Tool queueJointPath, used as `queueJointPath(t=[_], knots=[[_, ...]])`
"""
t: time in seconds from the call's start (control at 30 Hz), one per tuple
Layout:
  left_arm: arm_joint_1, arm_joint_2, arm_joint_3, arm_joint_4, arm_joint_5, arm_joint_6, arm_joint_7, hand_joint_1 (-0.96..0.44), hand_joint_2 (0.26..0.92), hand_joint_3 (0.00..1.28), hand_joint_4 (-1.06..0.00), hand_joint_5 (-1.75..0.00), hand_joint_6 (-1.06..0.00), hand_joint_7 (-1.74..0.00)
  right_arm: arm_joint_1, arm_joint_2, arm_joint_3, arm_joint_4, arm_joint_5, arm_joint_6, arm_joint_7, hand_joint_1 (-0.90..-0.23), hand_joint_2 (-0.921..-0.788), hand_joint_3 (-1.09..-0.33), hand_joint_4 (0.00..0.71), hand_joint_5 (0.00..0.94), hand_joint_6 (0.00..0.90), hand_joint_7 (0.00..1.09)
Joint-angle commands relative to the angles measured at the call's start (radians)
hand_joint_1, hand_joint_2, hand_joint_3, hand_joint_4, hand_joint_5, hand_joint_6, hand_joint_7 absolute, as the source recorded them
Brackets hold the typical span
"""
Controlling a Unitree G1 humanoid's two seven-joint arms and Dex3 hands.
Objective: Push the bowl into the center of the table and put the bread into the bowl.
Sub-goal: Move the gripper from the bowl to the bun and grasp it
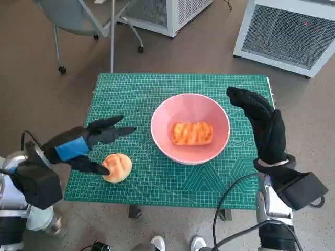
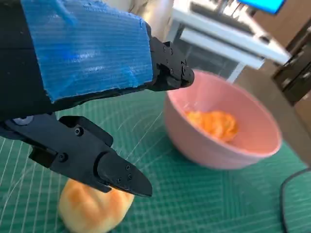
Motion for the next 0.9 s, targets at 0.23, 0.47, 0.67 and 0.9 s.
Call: queueJointPath(t=[0.23, 0.47, 0.67, 0.9], knots=[[0.035, -0.02, -0.066, 0.017, 0.11, 0.056, 0.039, -0.19, 0.757, 0.0, -0.14, -0.01, -0.32, -0.01, -0.002, -0.006, 0.0, 0.02, 0.013, 0.024, 0.021, -0.694, -0.921, -0.804, 0.181, 0.006, -0.001, 0.42], [0.029, -0.015, -0.105, 0.014, 0.163, 0.169, 0.017, -0.15, 0.764, 0.0, -0.14, 0.0, -0.32, 0.0, -0.002, -0.011, -0.003, 0.016, 0.017, 0.033, 0.029, -0.697, -0.921, -0.803, 0.181, 0.006, -0.001, 0.43], [-0.002, -0.019, -0.163, 0.02, 0.224, 0.3, -0.024, -0.11, 0.776, 0.01, -0.15, 0.0, -0.32, -0.01, -0.002, -0.014, -0.004, 0.013, 0.017, 0.035, 0.032, -0.695, -0.921, -0.803, 0.182, 0.005, -0.001, 0.43], [-0.051, -0.047, -0.242, 0.08, 0.321, 0.398, -0.012, -0.07, 0.786, 0.01, -0.25, -0.02, -0.41, -0.03, -0.001, -0.014, -0.002, 0.015, 0.009, 0.032, 0.029, -0.695, -0.921, -0.803, 0.182, 0.005, -0.001, 0.43]])
